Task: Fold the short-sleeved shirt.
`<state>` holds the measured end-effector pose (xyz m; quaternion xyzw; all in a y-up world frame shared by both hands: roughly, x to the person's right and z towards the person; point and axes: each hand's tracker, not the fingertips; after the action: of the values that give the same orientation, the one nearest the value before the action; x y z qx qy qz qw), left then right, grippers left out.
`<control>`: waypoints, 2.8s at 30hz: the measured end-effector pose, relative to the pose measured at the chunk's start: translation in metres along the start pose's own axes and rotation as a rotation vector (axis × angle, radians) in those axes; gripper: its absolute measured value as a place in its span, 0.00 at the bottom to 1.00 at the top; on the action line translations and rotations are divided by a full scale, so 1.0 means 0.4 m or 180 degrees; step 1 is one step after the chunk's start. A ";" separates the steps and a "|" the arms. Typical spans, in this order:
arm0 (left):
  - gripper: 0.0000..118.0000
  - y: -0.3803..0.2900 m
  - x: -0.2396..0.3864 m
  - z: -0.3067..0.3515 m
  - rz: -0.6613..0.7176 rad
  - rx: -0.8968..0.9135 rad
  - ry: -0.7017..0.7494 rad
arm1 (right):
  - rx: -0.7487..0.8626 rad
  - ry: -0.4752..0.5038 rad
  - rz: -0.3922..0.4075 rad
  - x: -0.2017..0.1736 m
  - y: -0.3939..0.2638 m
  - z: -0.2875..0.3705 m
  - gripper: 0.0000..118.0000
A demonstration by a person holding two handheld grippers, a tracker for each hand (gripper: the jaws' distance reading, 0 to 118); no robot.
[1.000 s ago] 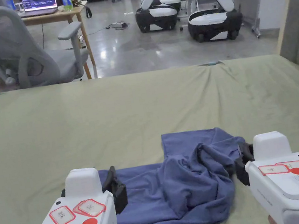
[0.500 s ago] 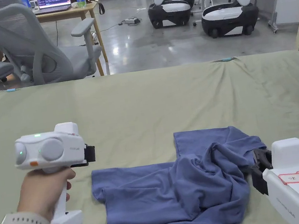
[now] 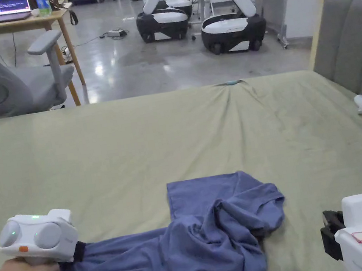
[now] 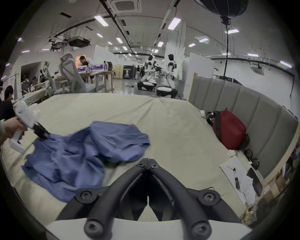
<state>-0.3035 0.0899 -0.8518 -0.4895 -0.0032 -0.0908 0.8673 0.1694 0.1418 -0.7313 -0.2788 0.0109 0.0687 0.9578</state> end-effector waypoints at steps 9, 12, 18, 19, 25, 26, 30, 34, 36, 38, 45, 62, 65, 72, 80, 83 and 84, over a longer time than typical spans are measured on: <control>0.01 0.014 -0.021 0.143 0.0126 0.0553 -0.0087 | -0.0721 0.0538 -0.0654 0.021 0.062 -0.337 0.92; 0.01 0.015 -0.021 0.156 0.0101 0.0582 -0.0105 | -0.0837 0.0484 -0.0695 -0.014 0.075 -0.393 0.89; 0.01 0.019 -0.025 0.146 0.0066 0.0588 -0.0104 | -0.1364 0.0494 -0.0552 -0.100 0.037 -0.414 0.38; 0.01 0.020 -0.029 0.144 0.0071 0.0580 -0.0103 | -0.1280 0.0546 -0.0470 -0.102 0.046 -0.405 0.32; 0.01 0.019 -0.050 0.202 -0.0037 0.0825 0.0099 | -0.0902 0.0580 -0.0656 -0.038 0.136 -0.297 0.03; 0.01 0.021 -0.054 0.227 -0.0050 0.0933 0.0171 | -0.0774 0.0562 -0.0655 -0.024 0.162 -0.267 0.03; 0.01 0.059 -0.092 0.334 -0.0165 0.1304 0.0512 | -0.0293 0.0433 -0.0498 0.003 0.286 -0.154 0.03; 0.01 0.120 -0.149 0.458 -0.0183 0.1669 0.0835 | 0.0290 0.0057 -0.0096 0.007 0.422 -0.045 0.03; 0.01 0.152 -0.182 0.520 -0.0218 0.1853 0.1019 | 0.0528 -0.0110 0.0082 0.009 0.484 -0.005 0.03; 0.01 0.183 -0.218 0.582 -0.0113 0.2009 0.1107 | 0.0709 -0.0228 0.0231 0.015 0.547 0.033 0.03; 0.01 0.336 -0.342 0.762 0.0150 0.2524 0.1445 | 0.1325 -0.0470 0.0261 0.044 0.796 0.152 0.03; 0.01 0.404 -0.320 0.588 0.0315 0.2321 0.1317 | 0.1117 -0.0470 0.0159 0.026 0.761 -0.009 0.03; 0.01 0.353 -0.295 0.529 0.0343 0.2226 0.1215 | 0.0892 -0.0482 0.0130 0.043 0.675 -0.089 0.03; 0.01 0.072 -0.201 0.517 0.0101 0.1862 0.0812 | 0.0387 -0.0265 0.0139 0.085 0.402 -0.076 0.03; 0.01 -0.381 -0.136 0.342 0.0434 0.0935 0.0310 | -0.0472 0.0069 0.0053 0.058 -0.048 -0.037 0.03; 0.03 -0.467 -0.136 0.291 0.0714 0.0817 0.0233 | -0.0578 0.0028 -0.0028 0.053 -0.128 -0.041 0.03; 0.11 -0.485 -0.132 0.287 0.0745 0.0871 0.0178 | -0.0522 0.0065 -0.0129 0.053 -0.139 -0.032 0.04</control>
<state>-0.3771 0.0979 -0.6324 -0.3612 0.0656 -0.0015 0.9302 0.1983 0.0914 -0.7138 -0.3571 0.0093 0.0471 0.9328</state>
